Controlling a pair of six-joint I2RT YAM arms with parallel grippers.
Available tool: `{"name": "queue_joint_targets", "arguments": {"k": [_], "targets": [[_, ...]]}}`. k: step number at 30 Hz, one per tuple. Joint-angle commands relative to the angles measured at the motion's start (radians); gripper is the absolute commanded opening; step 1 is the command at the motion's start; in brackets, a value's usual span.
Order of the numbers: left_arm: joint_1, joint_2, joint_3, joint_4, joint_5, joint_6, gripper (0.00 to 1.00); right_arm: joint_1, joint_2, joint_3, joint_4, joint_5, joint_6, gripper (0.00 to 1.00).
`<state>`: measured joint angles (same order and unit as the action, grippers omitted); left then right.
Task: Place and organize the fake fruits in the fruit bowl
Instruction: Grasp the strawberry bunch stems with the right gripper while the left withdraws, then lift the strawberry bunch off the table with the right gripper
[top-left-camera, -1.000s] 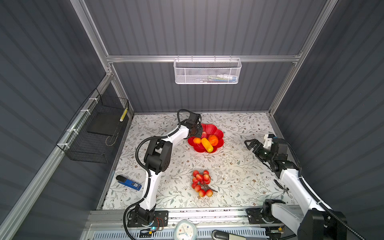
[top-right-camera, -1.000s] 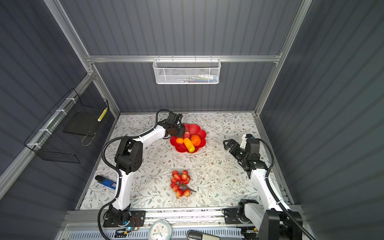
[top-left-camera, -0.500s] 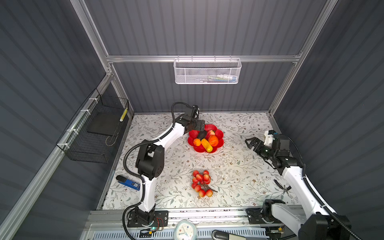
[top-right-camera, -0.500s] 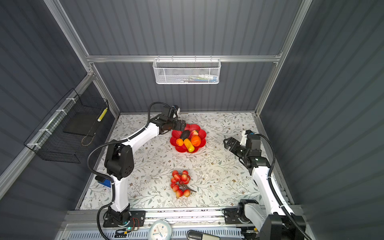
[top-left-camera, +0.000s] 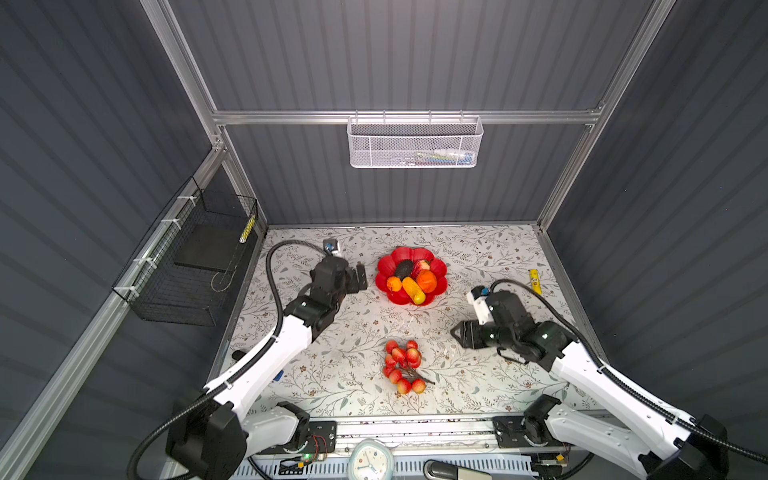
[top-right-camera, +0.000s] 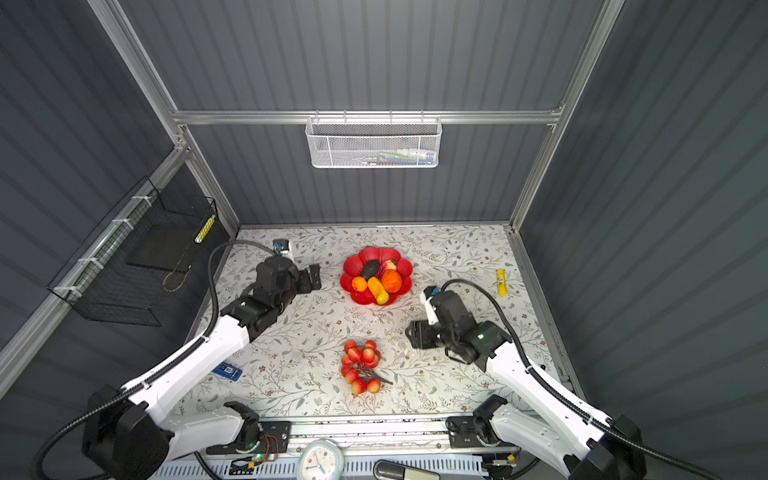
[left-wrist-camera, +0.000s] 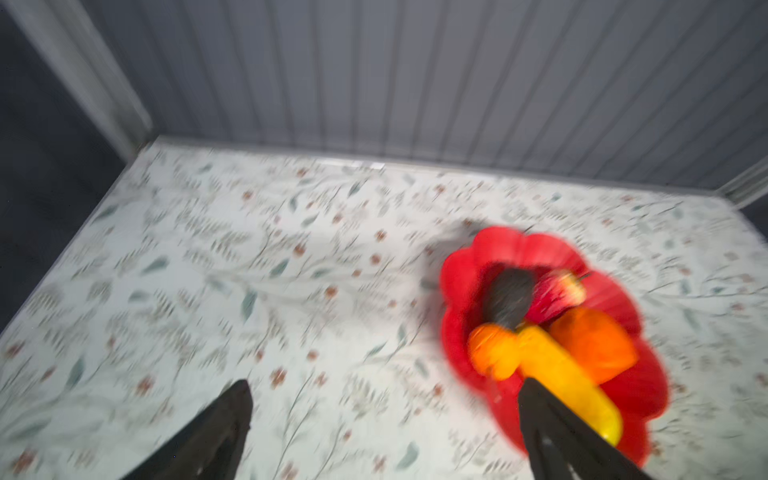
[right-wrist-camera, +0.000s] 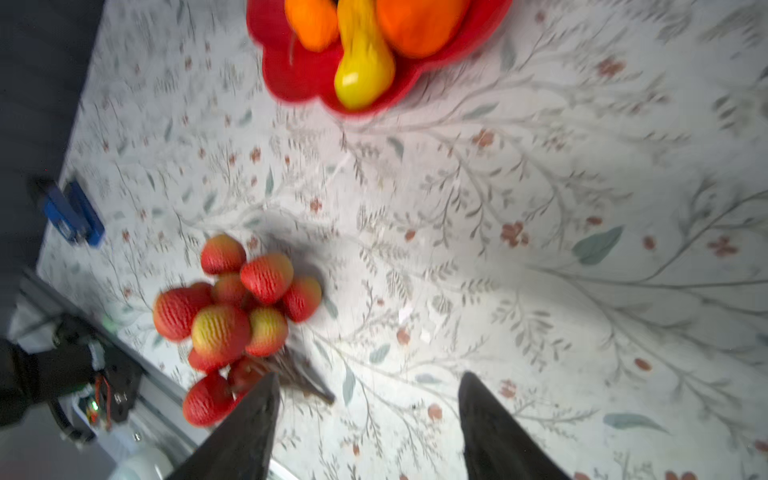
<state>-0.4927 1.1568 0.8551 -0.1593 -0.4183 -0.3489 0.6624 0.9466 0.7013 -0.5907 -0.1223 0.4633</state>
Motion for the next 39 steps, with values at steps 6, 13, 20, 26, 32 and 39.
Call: {"name": "queue_joint_targets", "arguments": {"k": [6,13,20,26,32,39], "targets": [[0.026,-0.177,-0.106,-0.080,-0.102,-0.136,1.00,0.328,0.034,-0.106,-0.052,0.139,0.123,0.56],[0.049,-0.170,-0.090,-0.098,-0.077,-0.147,1.00,0.500,0.288,-0.016,0.044,0.212,0.002,0.59],[0.075,-0.219,-0.086,-0.123,-0.077,-0.124,1.00,0.519,0.406,0.040,0.142,0.210,-0.076,0.66],[0.090,-0.228,-0.087,-0.130,-0.067,-0.115,1.00,0.520,0.506,0.094,0.184,0.223,-0.125,0.66],[0.100,-0.227,-0.088,-0.133,-0.055,-0.114,1.00,0.520,0.558,0.115,0.237,0.169,-0.157,0.63],[0.107,-0.223,-0.090,-0.127,-0.047,-0.114,1.00,0.522,0.624,0.166,0.249,0.126,-0.151,0.60]]}}
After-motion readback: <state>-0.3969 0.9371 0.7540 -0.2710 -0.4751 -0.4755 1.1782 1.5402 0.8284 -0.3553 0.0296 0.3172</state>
